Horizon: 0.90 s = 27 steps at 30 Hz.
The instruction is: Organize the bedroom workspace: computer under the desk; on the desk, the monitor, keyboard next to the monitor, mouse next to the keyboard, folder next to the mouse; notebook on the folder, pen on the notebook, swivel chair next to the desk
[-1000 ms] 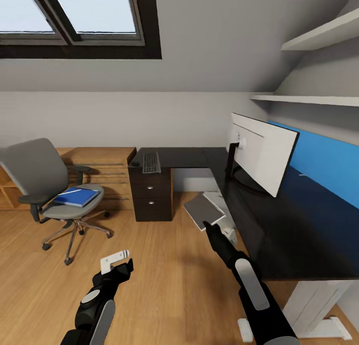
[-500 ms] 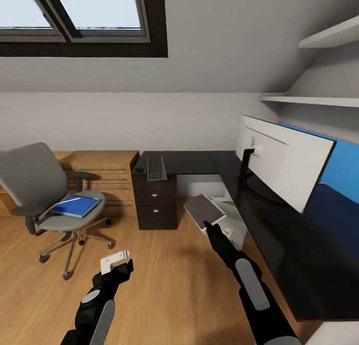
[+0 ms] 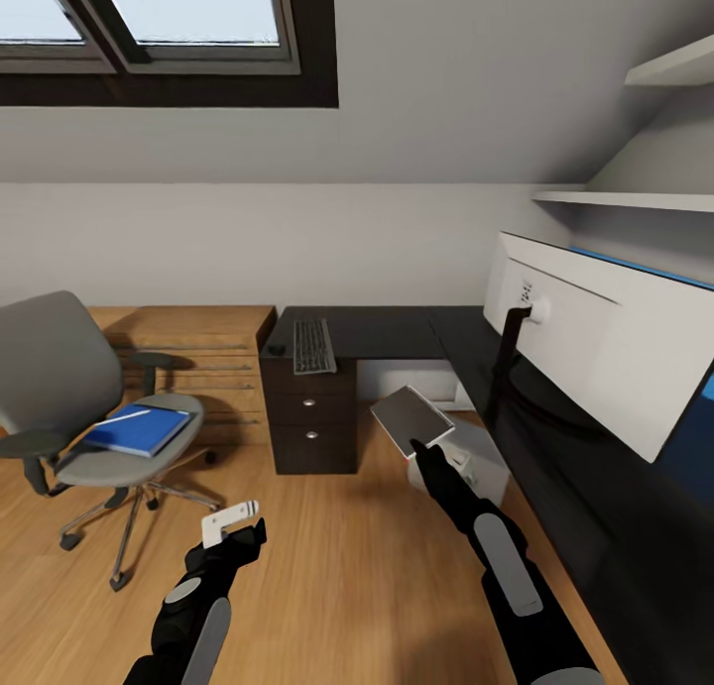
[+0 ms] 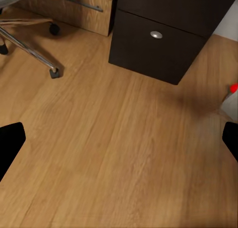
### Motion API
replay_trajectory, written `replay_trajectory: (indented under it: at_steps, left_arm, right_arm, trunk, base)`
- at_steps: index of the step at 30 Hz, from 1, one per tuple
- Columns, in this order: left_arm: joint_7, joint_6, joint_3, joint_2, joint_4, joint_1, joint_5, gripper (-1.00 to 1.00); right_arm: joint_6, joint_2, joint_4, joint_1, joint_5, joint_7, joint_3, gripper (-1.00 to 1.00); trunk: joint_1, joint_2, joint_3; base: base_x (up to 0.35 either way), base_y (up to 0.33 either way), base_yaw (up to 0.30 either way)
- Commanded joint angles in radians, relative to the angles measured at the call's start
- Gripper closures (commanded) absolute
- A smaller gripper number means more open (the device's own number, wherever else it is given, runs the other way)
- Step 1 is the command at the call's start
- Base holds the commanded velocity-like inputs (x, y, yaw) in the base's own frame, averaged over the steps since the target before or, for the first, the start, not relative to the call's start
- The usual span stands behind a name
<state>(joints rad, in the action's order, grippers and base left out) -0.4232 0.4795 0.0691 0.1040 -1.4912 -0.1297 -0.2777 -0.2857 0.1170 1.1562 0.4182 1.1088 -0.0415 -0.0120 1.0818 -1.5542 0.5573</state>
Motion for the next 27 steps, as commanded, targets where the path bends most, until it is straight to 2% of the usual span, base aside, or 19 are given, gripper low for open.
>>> replay_trajectory:
  at_steps: [1,6,8,12,14,19,27]
  left_arm:
    - [-0.009,0.002,0.001,0.0,-0.001,-0.001,-0.01,-1.0]
    - [-0.009,0.001,0.003,0.0,0.0,-0.001,-0.009,-1.0]
    - [-0.011,0.0,-0.001,0.012,-0.011,0.011,-0.013,-1.0]
    - [-0.01,-0.001,-0.004,0.018,-0.025,0.033,-0.013,-1.0]
    - [-0.009,-0.002,-0.006,0.022,-0.025,0.044,-0.012,-1.0]
    - [-0.007,-0.002,-0.007,0.025,-0.031,0.073,-0.012,-1.0]
    - [-0.006,-0.002,-0.006,0.026,-0.032,0.079,-0.013,-1.0]
  right_arm:
    - [-0.003,-0.001,0.0,0.001,0.008,-0.003,0.001,1.0]
    - [-0.001,-0.019,0.007,-0.002,0.006,-0.004,0.001,1.0]
    - [-0.006,-0.03,-0.005,-0.014,0.009,0.01,-0.005,1.0]
    - [-0.005,-0.024,-0.008,-0.02,0.023,0.009,0.0,1.0]
    - [-0.005,-0.021,-0.005,-0.022,0.011,0.007,0.001,1.0]
    - [-0.006,-0.035,0.001,-0.028,-0.023,0.003,0.0,1.0]
    - [-0.007,-0.036,0.003,-0.03,-0.031,-0.001,0.0,1.0]
  trunk:
    - [0.001,-0.001,0.001]
    - [0.001,-0.001,0.001]
    - [0.001,-0.001,0.001]
    - [0.001,-0.001,0.001]
    - [0.001,-0.001,0.001]
    - [0.001,-0.001,0.001]
    - [0.001,-0.001,0.001]
  base:
    - [0.325,0.004,0.0]
    - [0.327,0.001,0.0]
    - [0.0,0.0,0.0]
    - [0.0,0.0,0.0]
    - [0.0,0.0,0.0]
    - [0.04,0.005,0.0]
    - [0.29,0.081,0.0]
